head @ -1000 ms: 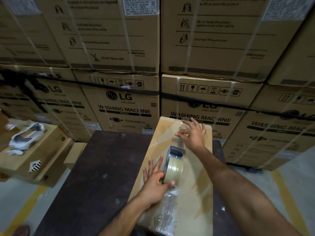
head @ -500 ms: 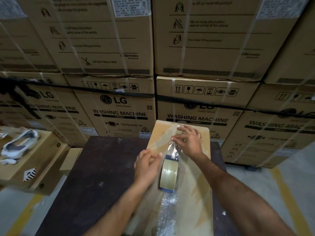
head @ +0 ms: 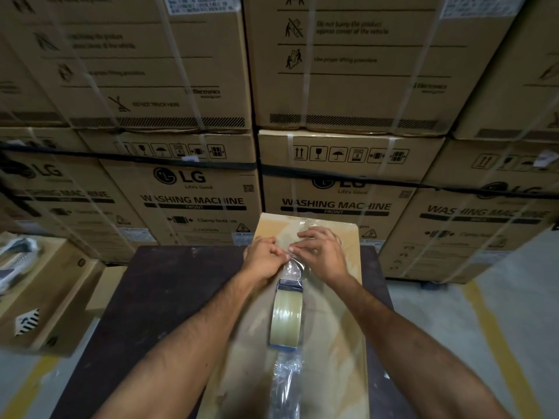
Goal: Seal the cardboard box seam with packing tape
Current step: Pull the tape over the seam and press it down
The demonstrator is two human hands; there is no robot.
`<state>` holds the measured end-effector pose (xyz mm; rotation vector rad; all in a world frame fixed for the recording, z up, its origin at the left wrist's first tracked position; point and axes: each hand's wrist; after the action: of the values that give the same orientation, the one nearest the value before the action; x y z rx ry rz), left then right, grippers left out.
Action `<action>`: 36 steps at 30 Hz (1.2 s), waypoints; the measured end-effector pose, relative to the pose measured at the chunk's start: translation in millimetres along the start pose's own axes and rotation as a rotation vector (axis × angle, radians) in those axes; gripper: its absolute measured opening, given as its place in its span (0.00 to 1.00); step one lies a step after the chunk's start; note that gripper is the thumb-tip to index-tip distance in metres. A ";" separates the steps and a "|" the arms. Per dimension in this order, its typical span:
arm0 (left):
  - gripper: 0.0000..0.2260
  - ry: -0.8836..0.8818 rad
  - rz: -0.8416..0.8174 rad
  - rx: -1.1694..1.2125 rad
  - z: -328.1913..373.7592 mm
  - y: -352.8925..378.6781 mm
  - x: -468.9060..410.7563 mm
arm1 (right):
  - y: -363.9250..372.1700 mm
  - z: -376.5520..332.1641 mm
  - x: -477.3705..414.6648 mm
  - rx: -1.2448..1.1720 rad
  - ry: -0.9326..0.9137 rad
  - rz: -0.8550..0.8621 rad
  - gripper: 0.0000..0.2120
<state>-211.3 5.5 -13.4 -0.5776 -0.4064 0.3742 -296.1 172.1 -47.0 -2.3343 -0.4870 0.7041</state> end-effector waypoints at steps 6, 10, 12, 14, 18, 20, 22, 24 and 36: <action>0.07 0.032 -0.003 -0.131 6.8 1.7 -5.3 | 3.4 -0.4 10.4 -0.025 -0.066 0.012 0.20; 0.05 0.043 -0.009 -0.127 9.0 1.5 -4.7 | 2.1 -0.8 16.2 -0.039 -0.089 0.001 0.20; 0.04 0.052 -0.018 -0.135 8.5 1.2 -4.5 | 1.7 1.8 17.0 -0.027 -0.093 -0.032 0.18; 0.03 0.061 -0.027 -0.140 6.3 1.6 -5.0 | -0.6 4.3 18.7 -0.040 -0.089 -0.065 0.17; 0.05 0.078 -0.001 -0.141 2.1 2.5 -5.0 | -5.9 5.1 21.7 -0.117 -0.092 -0.104 0.16; 0.05 0.091 0.003 -0.126 0.3 3.0 -3.2 | -6.7 0.2 18.8 -0.181 -0.025 -0.067 0.15; 0.04 0.116 0.011 -0.096 -2.3 3.6 -1.1 | -7.7 -4.6 12.4 -0.221 0.060 -0.052 0.14; 0.03 0.135 0.028 -0.071 -3.5 3.5 1.4 | -9.3 -6.5 6.0 -0.233 0.135 -0.092 0.13; 0.06 0.301 -0.026 -0.214 -4.7 -10.1 5.5 | -22.7 -16.8 -12.7 -0.041 0.084 -0.365 0.05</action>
<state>-202.1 -1.9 -9.6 -0.8239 -0.1649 0.2143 -299.6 174.2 -16.3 -2.2157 -0.8673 0.4241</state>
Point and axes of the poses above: each hand's wrist, its own x-axis away from the middle knuckle, its own y-axis out of the palm, z = x × y, and after that the axes turned 3 degrees about -y, right-handed
